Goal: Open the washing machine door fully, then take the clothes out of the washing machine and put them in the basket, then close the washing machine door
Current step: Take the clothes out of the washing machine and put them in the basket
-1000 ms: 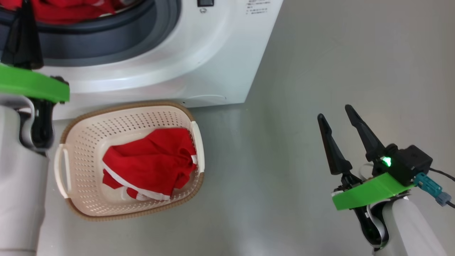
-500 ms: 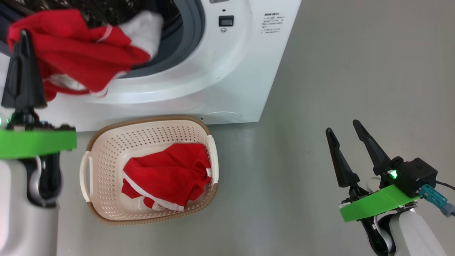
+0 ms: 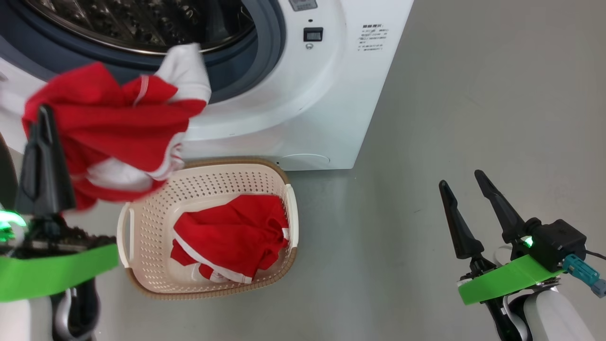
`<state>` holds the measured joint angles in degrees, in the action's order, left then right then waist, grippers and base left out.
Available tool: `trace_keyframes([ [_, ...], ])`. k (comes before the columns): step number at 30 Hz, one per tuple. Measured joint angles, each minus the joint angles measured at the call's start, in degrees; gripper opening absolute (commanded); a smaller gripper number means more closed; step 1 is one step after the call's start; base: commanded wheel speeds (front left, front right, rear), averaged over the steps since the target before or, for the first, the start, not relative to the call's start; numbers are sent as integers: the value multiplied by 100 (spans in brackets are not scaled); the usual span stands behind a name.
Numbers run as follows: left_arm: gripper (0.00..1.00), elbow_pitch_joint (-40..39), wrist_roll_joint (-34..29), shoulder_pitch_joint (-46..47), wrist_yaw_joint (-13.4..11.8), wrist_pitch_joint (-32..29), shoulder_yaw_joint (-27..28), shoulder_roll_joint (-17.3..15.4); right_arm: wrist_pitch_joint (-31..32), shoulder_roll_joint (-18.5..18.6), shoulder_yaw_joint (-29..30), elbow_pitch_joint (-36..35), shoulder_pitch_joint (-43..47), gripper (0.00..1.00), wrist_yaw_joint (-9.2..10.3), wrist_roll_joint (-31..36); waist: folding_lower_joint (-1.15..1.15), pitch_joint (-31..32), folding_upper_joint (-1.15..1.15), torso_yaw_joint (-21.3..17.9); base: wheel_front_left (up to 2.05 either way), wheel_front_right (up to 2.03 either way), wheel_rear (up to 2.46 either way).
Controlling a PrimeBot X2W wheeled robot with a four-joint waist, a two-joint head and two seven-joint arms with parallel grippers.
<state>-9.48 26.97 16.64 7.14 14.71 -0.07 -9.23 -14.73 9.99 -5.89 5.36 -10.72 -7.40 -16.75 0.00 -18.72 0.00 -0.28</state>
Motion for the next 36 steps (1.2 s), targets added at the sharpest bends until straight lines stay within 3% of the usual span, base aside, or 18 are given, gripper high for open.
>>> trace_keyframes([
  [6,0,770,-1,-183,1,-1,-314,42,0,-11,-63,2,-2,100,0,0,0,-61,0,-11,0,0,0],
  [14,0,2850,-14,327,13,-8,-783,197,0,-68,-97,-7,-79,100,0,1,0,-332,0,-84,0,0,0],
  [27,0,4613,36,1278,18,-7,-1358,-26,0,-258,-99,-110,-370,100,0,55,0,-877,0,-357,0,0,0],
  [36,0,5792,341,1924,18,-7,-2117,-208,0,-338,-119,-156,-675,100,0,104,0,-1306,0,-542,0,0,0],
])
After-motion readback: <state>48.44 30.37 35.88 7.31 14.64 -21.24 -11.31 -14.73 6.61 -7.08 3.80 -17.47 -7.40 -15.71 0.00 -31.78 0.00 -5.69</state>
